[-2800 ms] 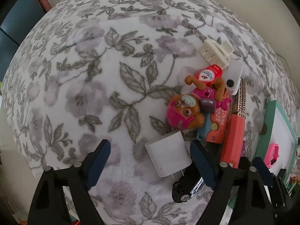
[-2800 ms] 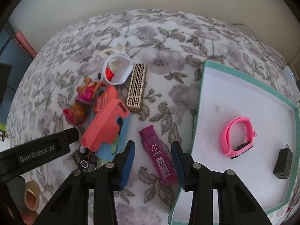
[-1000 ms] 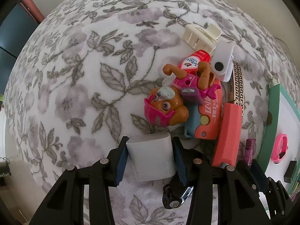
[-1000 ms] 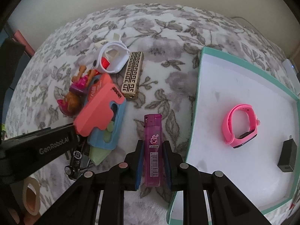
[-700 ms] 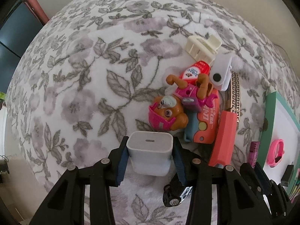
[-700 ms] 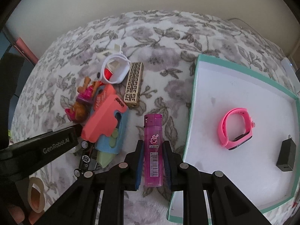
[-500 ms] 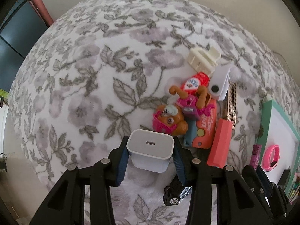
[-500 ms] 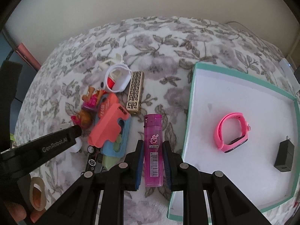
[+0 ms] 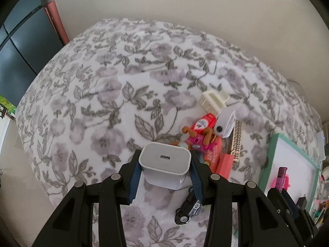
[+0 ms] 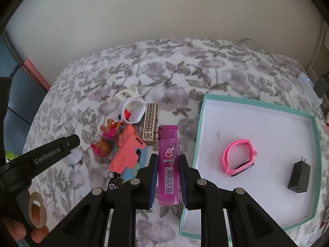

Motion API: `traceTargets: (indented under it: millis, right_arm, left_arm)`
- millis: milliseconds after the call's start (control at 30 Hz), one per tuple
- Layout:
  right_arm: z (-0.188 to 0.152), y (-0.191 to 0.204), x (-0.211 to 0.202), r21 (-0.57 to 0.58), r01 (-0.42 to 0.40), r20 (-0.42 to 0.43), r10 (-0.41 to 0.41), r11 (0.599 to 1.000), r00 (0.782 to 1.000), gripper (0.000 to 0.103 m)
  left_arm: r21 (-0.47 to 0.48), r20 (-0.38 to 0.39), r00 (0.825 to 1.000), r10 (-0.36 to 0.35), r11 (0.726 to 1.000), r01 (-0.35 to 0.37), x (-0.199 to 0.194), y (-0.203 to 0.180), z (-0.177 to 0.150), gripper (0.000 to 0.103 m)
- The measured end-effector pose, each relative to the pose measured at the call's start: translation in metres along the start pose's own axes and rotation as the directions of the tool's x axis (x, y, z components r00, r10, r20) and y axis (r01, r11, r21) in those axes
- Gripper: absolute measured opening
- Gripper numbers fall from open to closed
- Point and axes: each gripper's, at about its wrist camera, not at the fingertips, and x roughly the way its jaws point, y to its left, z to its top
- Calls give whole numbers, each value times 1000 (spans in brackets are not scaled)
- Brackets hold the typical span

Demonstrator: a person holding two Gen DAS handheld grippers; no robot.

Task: Organize rigid objects
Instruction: 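Lift the white charger with the left tool while the right tool carries the lighter toward the tray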

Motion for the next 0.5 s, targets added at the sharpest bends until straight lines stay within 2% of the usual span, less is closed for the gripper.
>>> traceTargets:
  millis: [300,500]
  right_arm:
    - [6,-16,-25,29,18,43,-20,999,999,21]
    - [11,-41,-37,76,40,41,-43,996,998,21]
  left_arm:
    - [27,70,997,-39,999,37,-19,-22,1,46]
    - [98,101,992,-74,993,65,-35,-49,-7,46]
